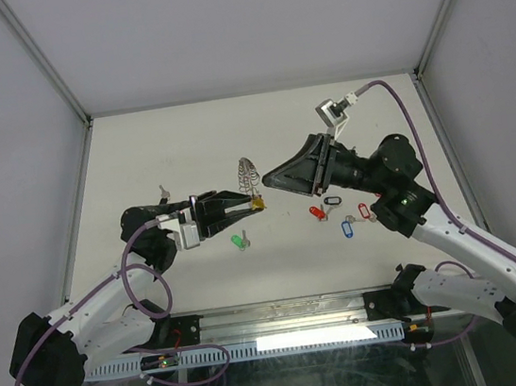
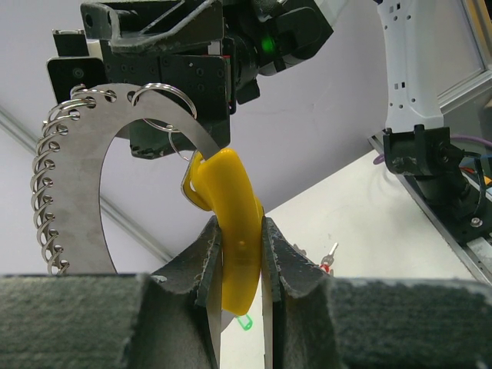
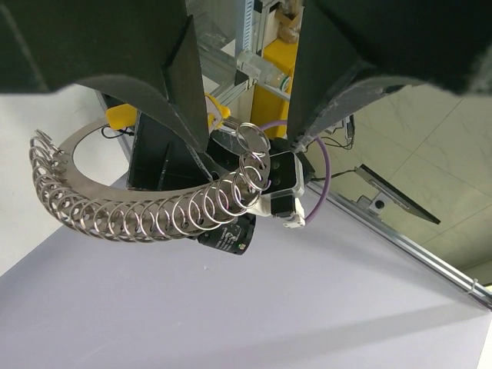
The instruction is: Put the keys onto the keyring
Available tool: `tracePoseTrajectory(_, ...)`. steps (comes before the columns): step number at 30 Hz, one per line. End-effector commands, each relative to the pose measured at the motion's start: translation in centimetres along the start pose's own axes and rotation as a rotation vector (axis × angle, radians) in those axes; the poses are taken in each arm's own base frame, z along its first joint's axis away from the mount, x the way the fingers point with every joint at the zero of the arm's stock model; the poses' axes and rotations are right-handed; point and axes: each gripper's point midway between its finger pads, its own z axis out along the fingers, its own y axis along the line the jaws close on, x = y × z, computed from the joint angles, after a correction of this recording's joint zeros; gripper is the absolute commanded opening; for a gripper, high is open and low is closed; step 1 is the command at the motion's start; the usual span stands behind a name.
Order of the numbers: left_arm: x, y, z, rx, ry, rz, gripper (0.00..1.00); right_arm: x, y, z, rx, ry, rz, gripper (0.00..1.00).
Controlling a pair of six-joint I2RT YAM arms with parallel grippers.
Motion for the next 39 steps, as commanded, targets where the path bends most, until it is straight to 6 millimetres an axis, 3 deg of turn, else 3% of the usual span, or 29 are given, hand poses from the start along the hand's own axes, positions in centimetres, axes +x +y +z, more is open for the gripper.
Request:
tracePoseTrajectory(1, -2.1, 1.0, 0.4, 0.007, -0.05, 0.074, 0.0, -1.1, 2.3, 0.8, -0.074, -0.039, -0.049, 0.46)
tracePoseTrajectory(11, -2.0, 0.9, 0.3, 0.008, -0.048, 0.073, 0.0, -0.8, 3.3, 1.1, -0.114, -0.042, -0.049, 0.34)
tracePoseTrajectory(26, -1.8, 0.9, 0.3, 0.01, -0.045, 0.068, 0.0, -0.9, 3.6, 1.0, -0.136, -0.048, -0.057, 0.23)
tracePoseTrajectory(39, -1.4, 0.7, 0.4, 0.025, -0.036, 0.055, 0.0, -0.8, 3.2, 1.2, -0.128, -0.039, -0.053, 0.24)
